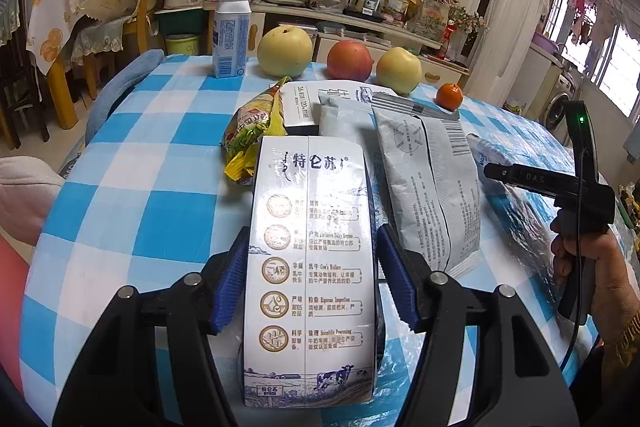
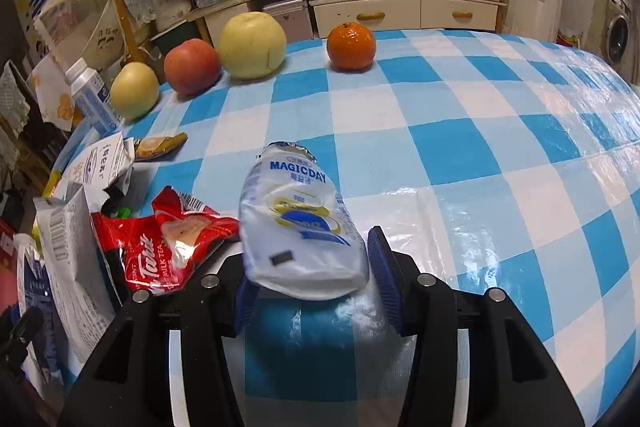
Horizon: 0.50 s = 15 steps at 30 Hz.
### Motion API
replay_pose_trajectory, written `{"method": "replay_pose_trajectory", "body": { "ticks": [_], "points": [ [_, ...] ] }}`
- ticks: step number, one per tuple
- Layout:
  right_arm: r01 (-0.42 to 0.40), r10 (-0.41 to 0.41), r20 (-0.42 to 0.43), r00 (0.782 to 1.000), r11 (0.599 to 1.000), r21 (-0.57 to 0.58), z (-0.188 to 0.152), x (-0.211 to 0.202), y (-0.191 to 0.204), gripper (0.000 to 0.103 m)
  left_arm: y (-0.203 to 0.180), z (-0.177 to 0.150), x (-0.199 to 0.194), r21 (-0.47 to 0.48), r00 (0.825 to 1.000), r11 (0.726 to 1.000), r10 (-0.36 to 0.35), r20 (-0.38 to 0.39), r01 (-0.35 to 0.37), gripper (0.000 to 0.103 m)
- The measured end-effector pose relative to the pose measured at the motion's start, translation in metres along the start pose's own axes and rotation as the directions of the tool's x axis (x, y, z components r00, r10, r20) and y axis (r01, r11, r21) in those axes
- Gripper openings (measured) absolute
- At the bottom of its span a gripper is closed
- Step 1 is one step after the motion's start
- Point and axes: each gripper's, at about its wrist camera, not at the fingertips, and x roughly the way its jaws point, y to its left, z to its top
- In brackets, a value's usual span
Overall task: Collect trash
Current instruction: 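Grasp the white yogurt bottle with the right tool while the left tool holds the carton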
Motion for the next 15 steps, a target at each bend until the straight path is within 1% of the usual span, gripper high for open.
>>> {"method": "replay_pose_trajectory", "body": {
  "ticks": [3,8,11,12,13,15],
  "points": [
    [0.016,-0.016,0.01,1.0,1.0,0.003,0.001,0.0,0.0,0.052,0.0,0.0,0.0,-0.001,1.0,1.0,0.001,0.0,-0.001,0.063],
    [0.065,-0.064,0.043,0.997,0.997,-0.033,0.002,-0.002,0.004,0.052,0.0,0.0,0.0,0.0,1.0,1.0,0.001,-0.001,-0.001,0.063],
    [0.069,-0.066,0.059,0.996,0.996,-0.056,0.003,-0.005,0.007,0.05,0.001,-0.001,0.0,-0.002,1.0,1.0,0.002,-0.004,-0.002,0.063],
    [0.069,-0.065,0.071,0.995,0.995,-0.066,0.003,-0.007,0.008,0.041,0.002,-0.001,0.0,-0.002,1.0,1.0,0.003,-0.004,-0.003,0.063],
    [0.071,-0.066,0.076,0.995,0.995,-0.077,0.003,-0.009,0.01,0.037,0.002,-0.002,0.0,-0.002,1.0,1.0,0.004,-0.005,-0.004,0.063],
    [0.067,-0.059,0.081,0.995,0.993,-0.096,0.002,-0.011,0.013,0.024,0.003,-0.003,0.0,-0.004,1.0,1.0,0.006,-0.006,-0.006,0.063]
  ]
}}
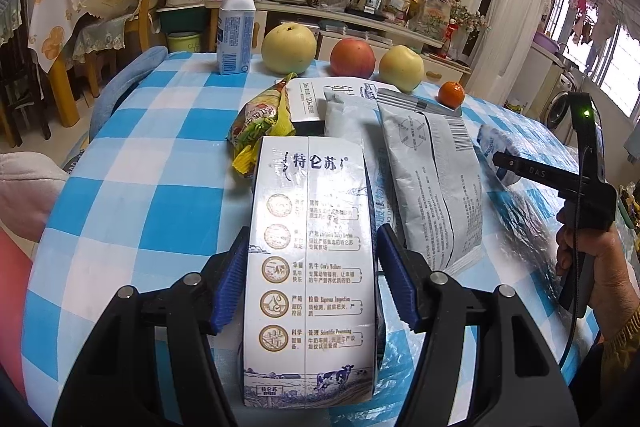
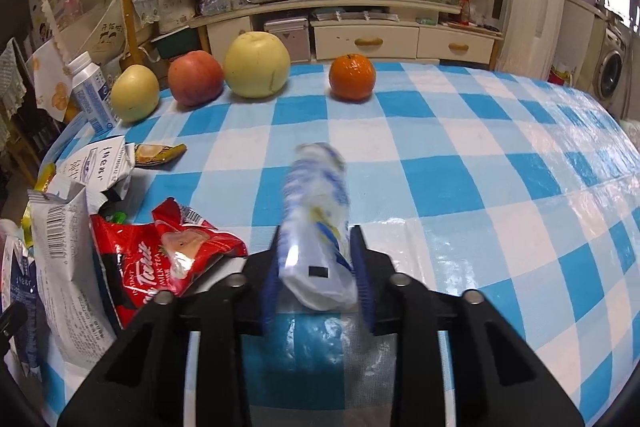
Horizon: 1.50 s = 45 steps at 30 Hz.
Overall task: Collect trash
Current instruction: 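Grasp the white yogurt bottle with the right tool while the left tool holds the carton, then carry carton and bottle to the pink bucket and open both tools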
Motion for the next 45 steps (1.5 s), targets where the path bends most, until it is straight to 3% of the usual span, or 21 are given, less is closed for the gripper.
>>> {"method": "replay_pose_trajectory", "body": {
  "ticks": [7,16,23,27,31,36,39,42,45],
  "points": [
    [-0.012,0.012,0.001,1.0,1.0,-0.02,-0.003,-0.008,0.003,0.021,0.006,-0.001,-0.004,-0.016,1.0,1.0,0.008,0.0,-0.008,0.063],
    [-0.062,0.06,0.09,0.994,0.998,0.016,-0.003,-0.048,0.007,0.02,0.014,-0.001,-0.013,-0.042,1.0,0.999,-0.006,0.01,0.007,0.063],
    [-0.177,0.17,0.157,0.973,0.984,0.033,-0.005,-0.089,0.03,0.02,0.023,0.003,-0.031,-0.074,0.999,0.997,0.003,0.051,0.001,0.063],
    [-0.279,0.274,0.163,0.948,0.96,0.003,-0.008,-0.108,0.061,0.02,0.036,0.007,-0.049,-0.108,0.995,0.994,0.019,0.096,-0.009,0.063],
    [-0.389,0.392,0.137,0.91,0.92,-0.047,-0.012,-0.123,0.109,0.02,0.056,0.008,-0.069,-0.161,0.989,0.987,0.049,0.139,-0.026,0.063],
    [-0.544,0.554,0.064,0.83,0.829,-0.129,-0.021,-0.14,0.191,0.02,0.097,0.005,-0.107,-0.26,0.971,0.964,0.11,0.214,-0.052,0.062],
    [-0.626,0.636,0.017,0.771,0.763,-0.162,-0.027,-0.15,0.239,0.02,0.128,-0.003,-0.131,-0.346,0.949,0.934,0.183,0.255,-0.087,0.063],
    [-0.691,0.699,-0.036,0.715,0.697,-0.192,-0.034,-0.156,0.292,0.02,0.163,-0.016,-0.155,-0.45,0.92,0.883,0.281,0.273,-0.136,0.063],
    [-0.735,0.737,-0.091,0.67,0.641,-0.22,-0.043,-0.158,0.34,0.02,0.193,-0.03,-0.174,-0.536,0.906,0.843,0.264,0.331,-0.049,0.064]
  ]
}}
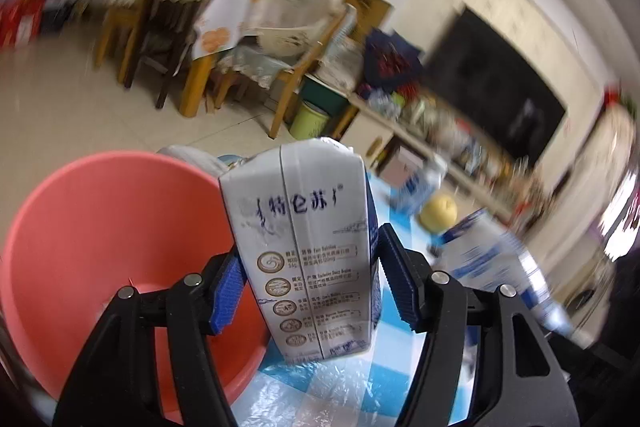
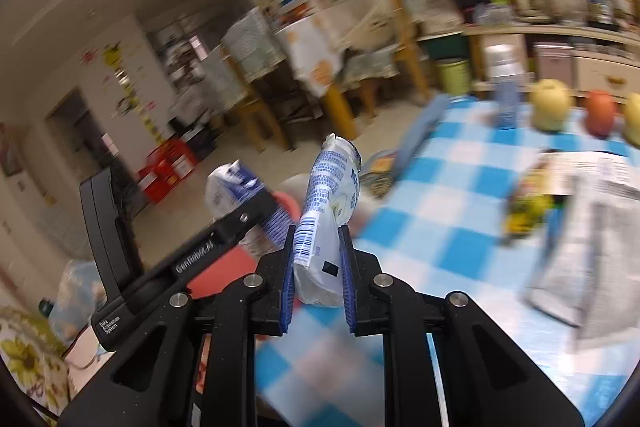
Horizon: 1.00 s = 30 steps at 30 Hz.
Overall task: Collect trash
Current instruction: 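Carry carton and bottle to the pink bucket and open both tools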
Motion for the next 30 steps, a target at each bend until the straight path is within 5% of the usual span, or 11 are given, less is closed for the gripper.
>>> {"method": "replay_pose_trajectory", "body": {
  "ticks": [6,11,18,24,30],
  "points": [
    [-0.068,0.066,-0.031,0.997,0.996,-0.065,0.002,0.053,0.053,0.02,0.023,0.009,-0.021,-0.059,0.995,0.998,0.003,0.096,0.003,0.064],
    [-0.079,0.077,-0.034,0.996,0.994,-0.075,0.003,0.07,0.066,0.02,0.035,0.009,-0.019,-0.121,0.996,0.992,-0.019,0.084,0.029,0.062],
    [-0.034,0.035,0.004,0.999,0.994,-0.101,-0.004,0.049,0.056,0.02,0.027,0.01,-0.012,-0.117,0.992,0.987,-0.1,0.072,0.108,0.061],
    [-0.05,0.053,0.031,0.998,0.994,-0.101,0.002,0.033,0.06,0.02,0.021,0.009,-0.034,-0.098,0.981,0.984,-0.134,0.143,0.149,0.061],
    [-0.108,0.106,-0.022,0.994,0.984,-0.14,0.006,0.051,0.079,0.02,0.038,0.013,-0.055,-0.118,0.974,0.992,-0.01,0.225,0.037,0.062]
  ]
}}
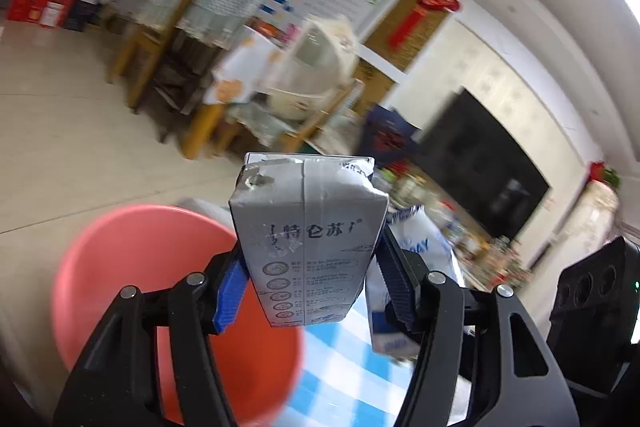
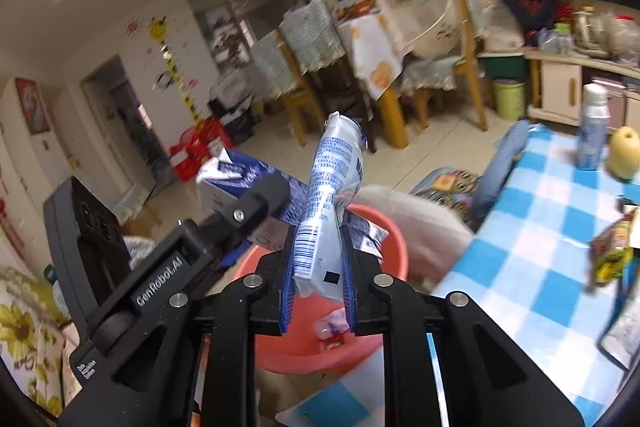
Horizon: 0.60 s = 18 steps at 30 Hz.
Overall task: Collect trash
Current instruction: 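Carry carton and bottle to the pink bucket and open both tools, then return both tools from the bucket to the table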
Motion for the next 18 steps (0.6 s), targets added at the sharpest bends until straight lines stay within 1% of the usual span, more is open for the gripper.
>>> {"method": "replay_pose_trajectory", "body": {
  "ticks": [2,3,4,5,6,7,8,9,10,11,12,14,15,18],
  "points": [
    [-0.008,0.007,-0.037,0.999,1.0,-0.027,-0.002,0.016,0.007,0.02,0.012,0.0,0.001,-0.03,0.998,0.998,0.063,-0.007,-0.063,0.062],
    [-0.002,-0.001,-0.059,0.998,0.999,-0.044,-0.004,0.026,0.01,0.023,0.017,0.001,0.006,-0.041,0.994,0.994,0.099,-0.033,-0.101,0.062],
    [0.004,-0.008,-0.084,0.996,0.999,-0.048,-0.006,0.035,0.011,0.023,0.021,0.001,0.011,-0.042,0.99,0.991,0.127,-0.056,-0.129,0.062],
    [0.01,-0.014,-0.101,0.995,0.999,-0.04,-0.009,0.042,0.009,0.026,0.026,-0.001,0.019,-0.043,0.979,0.982,0.18,-0.096,-0.185,0.062],
    [0.03,-0.033,-0.111,0.993,0.999,-0.03,-0.012,0.047,0.005,0.028,0.028,-0.001,0.023,-0.044,0.971,0.976,0.208,-0.115,-0.214,0.063],
    [0.047,-0.049,-0.111,0.993,0.999,-0.021,-0.016,0.048,0.002,0.031,0.031,-0.003,0.028,-0.038,0.959,0.966,0.248,-0.133,-0.255,0.07],
    [0.062,-0.063,-0.104,0.993,0.998,-0.009,-0.018,0.046,-0.002,0.039,0.033,-0.002,0.029,-0.029,0.95,0.957,0.283,-0.136,-0.289,0.074],
    [0.074,-0.073,-0.089,0.993,0.997,0.01,-0.021,0.041,-0.008,0.046,0.033,-0.003,0.031,-0.007,0.935,0.943,0.329,-0.131,-0.333,0.082],
    [0.081,-0.079,-0.075,0.994,0.996,0.027,-0.023,0.036,-0.012,0.06,0.031,-0.004,0.032,0.021,0.924,0.932,0.361,-0.127,-0.361,0.083],
    [0.096,-0.094,-0.052,0.994,0.994,0.047,-0.024,0.026,-0.018,0.068,0.029,-0.005,0.033,0.043,0.919,0.927,0.374,-0.124,-0.372,0.083],
    [0.117,-0.116,-0.034,0.993,0.991,0.056,-0.025,0.017,-0.022,0.071,0.028,-0.006,0.035,0.069,0.915,0.922,0.387,-0.116,-0.381,0.085],
    [0.156,-0.155,-0.016,0.988,0.986,0.058,-0.027,0.004,-0.027,0.074,0.022,-0.008,0.038,0.13,0.916,0.916,0.391,-0.091,-0.379,0.086],
    [0.178,-0.178,-0.008,0.984,0.983,0.055,-0.027,-0.004,-0.029,0.077,0.018,-0.008,0.039,0.152,0.921,0.917,0.382,-0.079,-0.368,0.087],
    [0.244,-0.244,0.012,0.97,0.969,0.025,-0.033,-0.029,-0.034,0.082,0.007,-0.012,0.04,0.201,0.948,0.933,0.314,-0.045,-0.299,0.089]
  ]
}}
